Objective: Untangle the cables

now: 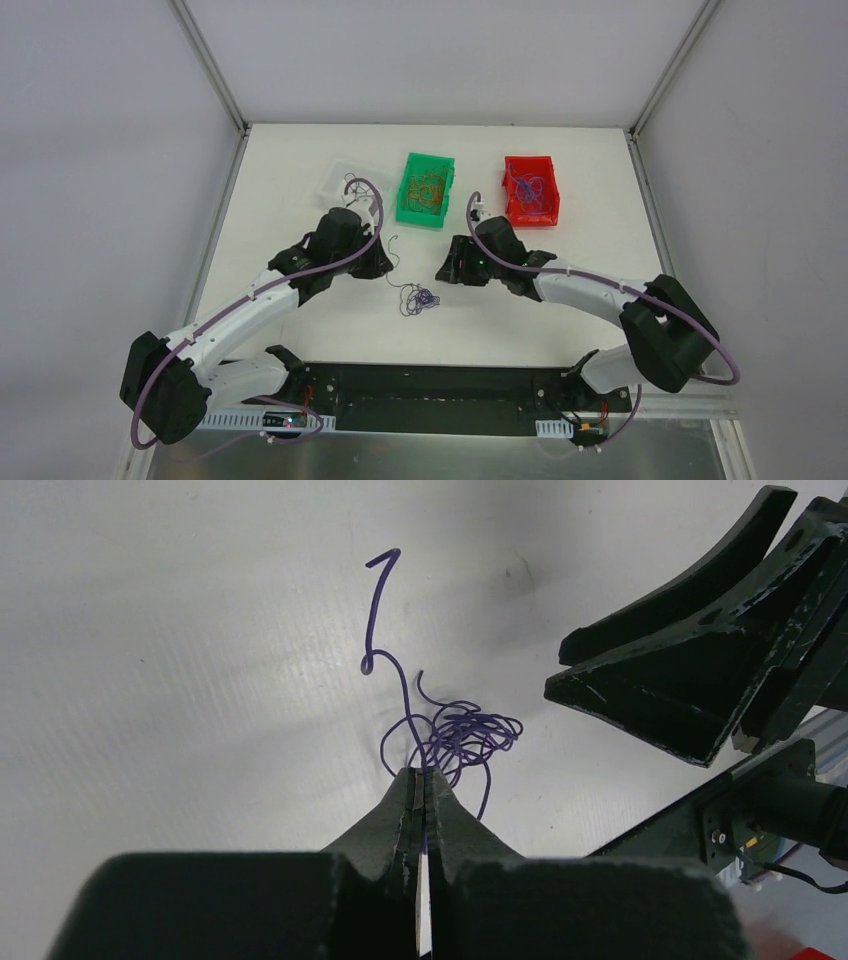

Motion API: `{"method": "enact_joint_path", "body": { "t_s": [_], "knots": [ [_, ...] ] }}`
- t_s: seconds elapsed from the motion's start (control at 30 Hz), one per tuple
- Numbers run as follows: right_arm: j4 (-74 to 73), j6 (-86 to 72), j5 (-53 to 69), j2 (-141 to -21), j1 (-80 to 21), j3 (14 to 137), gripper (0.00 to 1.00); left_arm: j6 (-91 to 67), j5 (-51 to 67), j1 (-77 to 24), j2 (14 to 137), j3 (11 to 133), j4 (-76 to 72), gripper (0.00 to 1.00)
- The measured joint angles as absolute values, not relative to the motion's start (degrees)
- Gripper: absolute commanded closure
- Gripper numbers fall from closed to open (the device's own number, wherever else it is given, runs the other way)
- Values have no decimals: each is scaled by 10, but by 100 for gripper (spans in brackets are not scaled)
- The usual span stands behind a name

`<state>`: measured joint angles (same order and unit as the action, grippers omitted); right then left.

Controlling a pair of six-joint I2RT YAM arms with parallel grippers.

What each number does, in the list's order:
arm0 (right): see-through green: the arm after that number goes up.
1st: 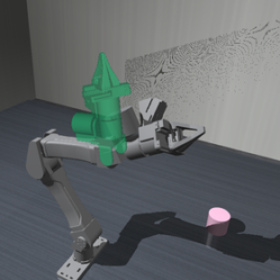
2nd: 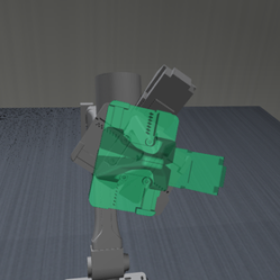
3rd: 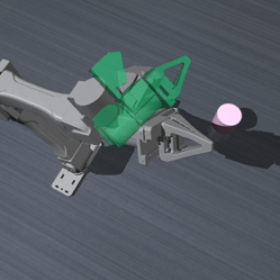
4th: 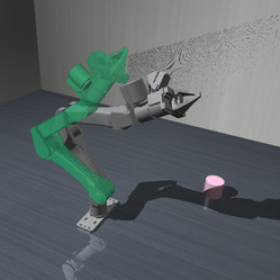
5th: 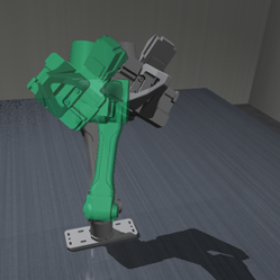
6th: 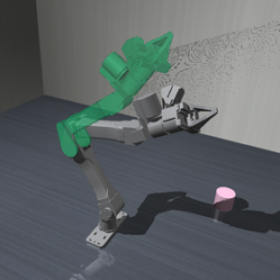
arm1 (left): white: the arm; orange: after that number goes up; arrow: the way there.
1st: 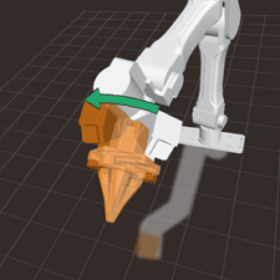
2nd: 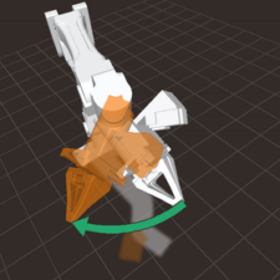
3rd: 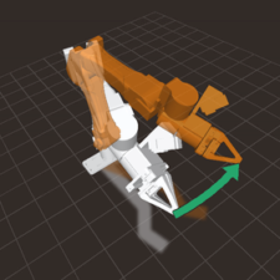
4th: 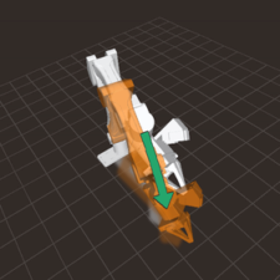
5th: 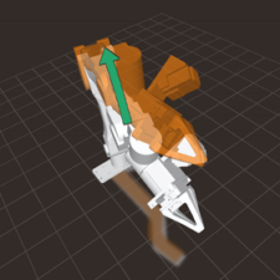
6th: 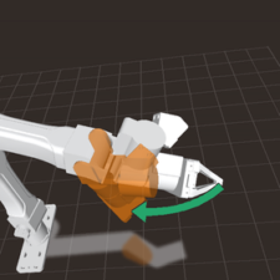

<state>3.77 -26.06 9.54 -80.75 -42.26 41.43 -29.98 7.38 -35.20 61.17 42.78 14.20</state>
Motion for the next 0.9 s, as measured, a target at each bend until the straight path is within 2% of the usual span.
{"method": "enact_joint_path", "body": {
  "t_s": [0.23,0.6,0.8,0.9],
  "knots": [
    [62,-252,99,-832,-435,406,47,-296,64,-352,611,419,141,100],
    [98,-250,105,-807,-456,323,41,-293,57,-352,609,403,140,100],
    [145,-264,50,-805,-513,303,34,-293,57,-352,616,403,140,100],
    [180,-273,12,-805,-535,291,33,-293,57,-352,622,403,140,100]
  ]
}}
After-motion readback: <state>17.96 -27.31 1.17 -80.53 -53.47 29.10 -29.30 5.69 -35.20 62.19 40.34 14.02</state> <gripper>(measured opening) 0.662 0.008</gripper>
